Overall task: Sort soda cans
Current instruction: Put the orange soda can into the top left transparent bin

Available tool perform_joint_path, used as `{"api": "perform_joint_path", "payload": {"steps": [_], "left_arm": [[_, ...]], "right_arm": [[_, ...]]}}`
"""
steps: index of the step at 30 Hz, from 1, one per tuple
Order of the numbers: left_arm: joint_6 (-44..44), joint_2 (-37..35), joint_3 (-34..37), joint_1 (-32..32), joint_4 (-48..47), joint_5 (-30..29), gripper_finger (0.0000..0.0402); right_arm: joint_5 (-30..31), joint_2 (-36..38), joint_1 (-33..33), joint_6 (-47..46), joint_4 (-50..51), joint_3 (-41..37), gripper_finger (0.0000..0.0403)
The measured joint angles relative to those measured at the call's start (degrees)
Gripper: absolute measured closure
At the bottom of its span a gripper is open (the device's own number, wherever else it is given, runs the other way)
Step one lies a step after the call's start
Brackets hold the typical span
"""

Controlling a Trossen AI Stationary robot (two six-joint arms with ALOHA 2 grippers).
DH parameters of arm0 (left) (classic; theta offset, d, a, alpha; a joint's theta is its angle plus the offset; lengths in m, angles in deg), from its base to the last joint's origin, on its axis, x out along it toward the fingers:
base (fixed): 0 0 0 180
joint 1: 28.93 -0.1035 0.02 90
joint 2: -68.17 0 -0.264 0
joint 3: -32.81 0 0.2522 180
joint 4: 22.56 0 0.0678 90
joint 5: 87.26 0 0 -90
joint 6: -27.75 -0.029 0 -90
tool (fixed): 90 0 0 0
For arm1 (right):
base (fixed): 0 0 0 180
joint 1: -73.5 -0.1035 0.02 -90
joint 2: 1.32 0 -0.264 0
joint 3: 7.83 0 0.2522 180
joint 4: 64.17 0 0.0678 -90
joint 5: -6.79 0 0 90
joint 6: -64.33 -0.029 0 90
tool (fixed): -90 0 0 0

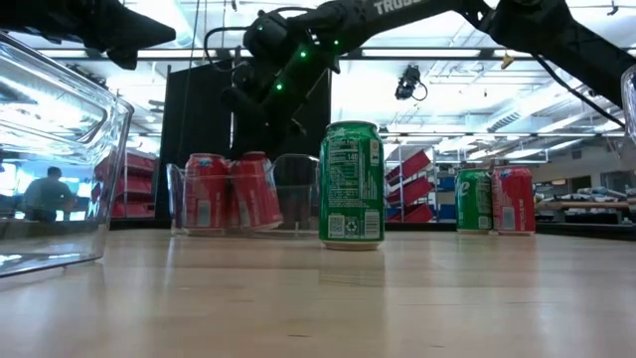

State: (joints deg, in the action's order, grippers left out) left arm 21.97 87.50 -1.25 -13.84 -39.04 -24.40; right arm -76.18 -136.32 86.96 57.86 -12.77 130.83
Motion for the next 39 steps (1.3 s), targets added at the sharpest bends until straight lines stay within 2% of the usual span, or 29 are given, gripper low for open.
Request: {"api": "perform_joint_path", "payload": {"steps": [10, 39], "left_arm": [[0.3, 0.0, 0.0, 0.0, -0.8, 0.0, 0.0401], [1.6, 0.0, 0.0, 0.0, -2.0, 0.0, 0.0401]], "right_arm": [[5.1, 0.0, 0.1, -1.4, -1.5, -1.0, 0.0171], [8.3, 0.1, 2.7, -4.9, -1.2, -1.1, 0.0165]]}}
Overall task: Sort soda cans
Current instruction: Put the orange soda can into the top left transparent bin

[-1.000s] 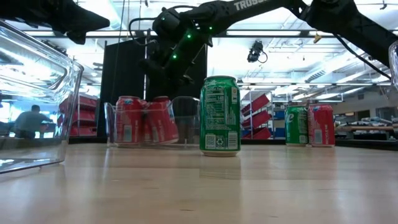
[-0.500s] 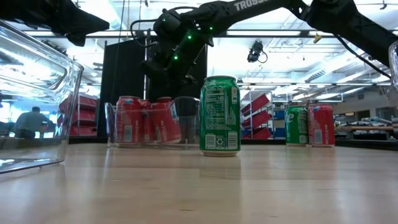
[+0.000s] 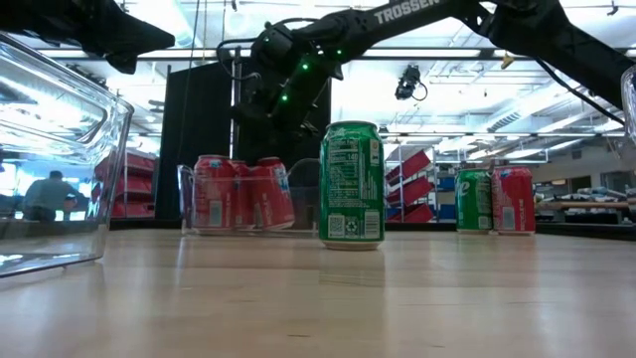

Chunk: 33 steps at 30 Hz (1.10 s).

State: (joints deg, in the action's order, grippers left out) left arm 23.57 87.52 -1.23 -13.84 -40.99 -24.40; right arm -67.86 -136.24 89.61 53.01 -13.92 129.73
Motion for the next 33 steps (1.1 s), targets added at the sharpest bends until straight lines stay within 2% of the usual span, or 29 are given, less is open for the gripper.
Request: {"api": "perform_joint_path", "payload": {"steps": [16, 22, 27, 30, 33], "left_arm": [[0.3, 0.0, 0.0, 0.0, 0.0, 0.0, 0.0401], [0.4, 0.1, 0.0, 0.0, 0.0, 0.0, 0.0401], [0.7, 0.2, 0.0, 0.0, -0.2, 0.0, 0.0401], [1.5, 0.2, 0.0, 0.0, -0.3, 0.0, 0.0401], [3.1, 0.2, 0.0, 0.0, -0.6, 0.0, 0.0401]], "right_arm": [[0.5, 0.0, 0.9, 1.0, 0.9, 0.0, 0.0089], [0.5, 0.3, 0.5, 5.6, 2.4, 3.8, 0.0077], [0.4, 4.1, -1.0, 9.1, 15.8, 11.3, 0.0110], [0.2, 10.5, -1.5, 10.1, 23.3, 9.7, 0.0161], [0.6, 16.2, -0.9, 6.6, 35.5, 9.6, 0.0228]]}}
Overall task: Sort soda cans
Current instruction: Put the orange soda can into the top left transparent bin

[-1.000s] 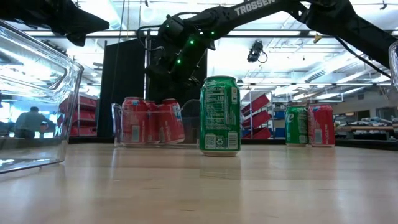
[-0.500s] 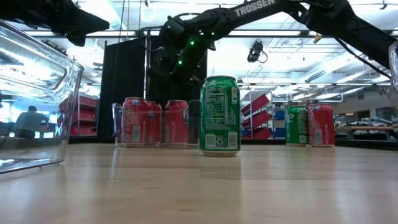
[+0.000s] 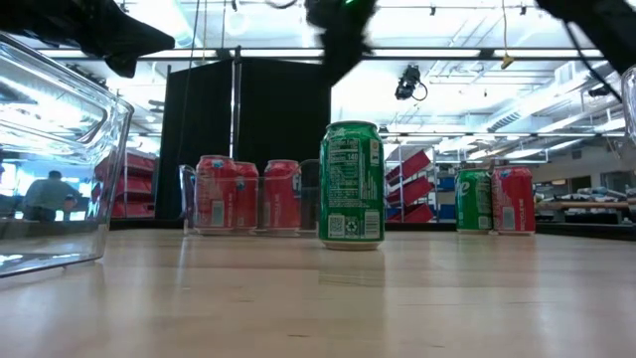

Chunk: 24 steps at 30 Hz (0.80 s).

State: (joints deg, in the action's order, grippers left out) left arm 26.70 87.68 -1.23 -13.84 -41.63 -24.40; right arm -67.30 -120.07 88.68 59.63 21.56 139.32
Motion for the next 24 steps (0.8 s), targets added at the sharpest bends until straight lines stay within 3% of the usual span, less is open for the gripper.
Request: {"api": "perform_joint_path", "payload": {"steps": [5, 10, 16, 24], "left_arm": [[-0.2, 0.0, 0.0, 0.0, -0.1, 0.0, 0.0401], [-0.2, 0.0, 0.0, 0.0, -0.2, 0.0, 0.0401], [-0.2, 0.0, 0.0, 0.0, -0.5, 0.0, 0.0401], [-0.2, 0.0, 0.0, 0.0, -0.4, 0.0, 0.0401]], "right_arm": [[6.2, 7.1, 1.4, -9.1, 17.3, -0.7, 0.0336], [9.1, 15.8, 1.9, -12.1, 16.7, -13.2, 0.0397], [9.3, 29.6, 2.5, -16.7, 13.9, -38.5, 0.0363], [0.9, 48.1, 7.4, -17.7, -0.4, -65.2, 0.0300]]}}
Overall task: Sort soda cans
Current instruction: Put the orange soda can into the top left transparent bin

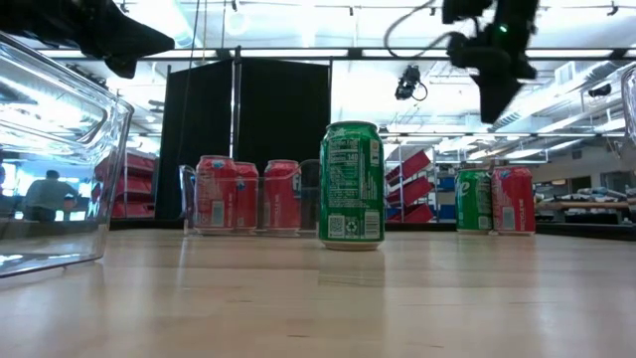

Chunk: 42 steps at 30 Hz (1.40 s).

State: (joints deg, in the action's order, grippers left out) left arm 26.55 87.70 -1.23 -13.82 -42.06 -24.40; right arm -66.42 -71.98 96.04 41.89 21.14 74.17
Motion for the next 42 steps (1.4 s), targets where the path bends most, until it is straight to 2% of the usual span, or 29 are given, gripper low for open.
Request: {"api": "perform_joint_path", "payload": {"steps": [7, 12, 15, 20, 28, 36, 39, 42], "left_arm": [[0.8, 0.0, 0.0, 0.0, 0.0, 0.0, 0.0401], [1.6, 0.0, 0.0, 0.0, 0.0, 0.0, 0.0401], [1.7, 0.0, 0.0, 0.0, 0.0, 0.0, 0.0401], [1.7, 0.0, 0.0, 0.0, 0.0, 0.0, 0.0401], [1.7, 0.0, 0.0, 0.0, 0.0, 0.0, 0.0401], [1.7, 0.0, 0.0, 0.0, -0.3, 0.0, 0.0401], [1.7, 0.0, 0.0, 0.0, -0.3, 0.0, 0.0401], [1.7, 0.0, 0.0, 0.0, -0.5, 0.0, 0.0401]], "right_arm": [[-1.8, 4.5, 7.9, 4.4, -6.7, -9.7, 0.0209], [-1.2, 3.4, 13.0, 7.1, -8.1, -10.6, 0.0122], [1.6, 2.6, 15.3, 9.2, -9.3, -10.6, 0.0077], [2.0, 0.8, 19.7, 11.5, -10.5, -10.6, 0.0032], [-1.7, -3.9, 24.9, 15.0, -13.0, -10.6, 0.0029], [-3.4, -9.0, 26.4, 16.2, -13.1, -10.6, 0.0034], [-4.3, -10.4, 26.2, 16.3, -12.4, -10.6, 0.0056], [-4.7, -10.6, 24.9, 16.1, -12.2, -10.6, 0.0108]]}}
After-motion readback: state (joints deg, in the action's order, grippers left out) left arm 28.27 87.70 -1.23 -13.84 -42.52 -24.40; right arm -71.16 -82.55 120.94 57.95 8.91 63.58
